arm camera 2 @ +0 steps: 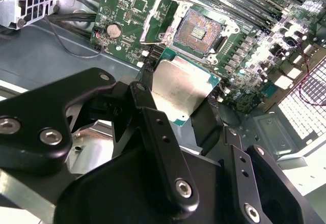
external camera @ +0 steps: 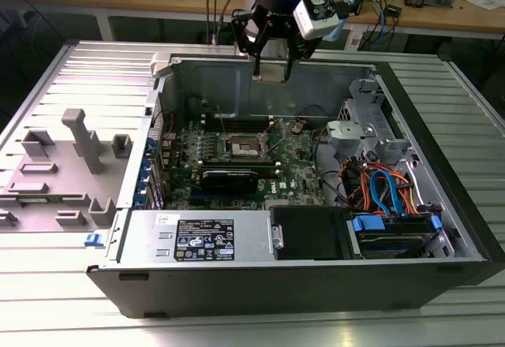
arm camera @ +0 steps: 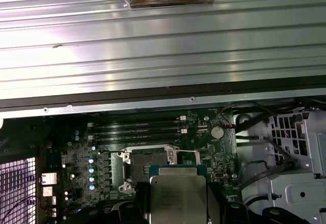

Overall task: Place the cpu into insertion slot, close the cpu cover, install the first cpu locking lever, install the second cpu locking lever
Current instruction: 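Place the cpu into insertion slot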

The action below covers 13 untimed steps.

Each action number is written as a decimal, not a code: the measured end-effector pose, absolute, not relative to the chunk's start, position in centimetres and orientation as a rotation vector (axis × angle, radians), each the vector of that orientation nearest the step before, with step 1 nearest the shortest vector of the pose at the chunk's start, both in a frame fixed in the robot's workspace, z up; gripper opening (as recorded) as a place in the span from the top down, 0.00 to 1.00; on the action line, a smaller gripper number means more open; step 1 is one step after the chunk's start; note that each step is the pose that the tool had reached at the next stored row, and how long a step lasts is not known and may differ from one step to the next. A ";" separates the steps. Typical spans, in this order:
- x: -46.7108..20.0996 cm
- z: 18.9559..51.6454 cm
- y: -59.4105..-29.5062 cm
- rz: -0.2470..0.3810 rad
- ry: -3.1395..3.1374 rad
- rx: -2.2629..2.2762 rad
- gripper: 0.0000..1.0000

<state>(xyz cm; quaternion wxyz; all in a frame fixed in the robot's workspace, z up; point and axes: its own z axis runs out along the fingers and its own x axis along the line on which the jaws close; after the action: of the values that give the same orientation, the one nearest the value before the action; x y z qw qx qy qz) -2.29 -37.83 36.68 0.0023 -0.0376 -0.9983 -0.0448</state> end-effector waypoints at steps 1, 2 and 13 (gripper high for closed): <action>-2.3 36.7 -37.9 -0.141 -3.132 -0.118 0.46; -2.3 36.7 -38.0 -0.141 -3.132 -0.118 0.46; -2.3 36.6 -38.2 -0.141 -3.130 -0.188 0.46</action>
<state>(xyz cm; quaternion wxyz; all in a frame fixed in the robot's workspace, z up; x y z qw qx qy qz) -2.29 -38.18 36.59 0.0015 -0.0600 -0.9972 -0.0449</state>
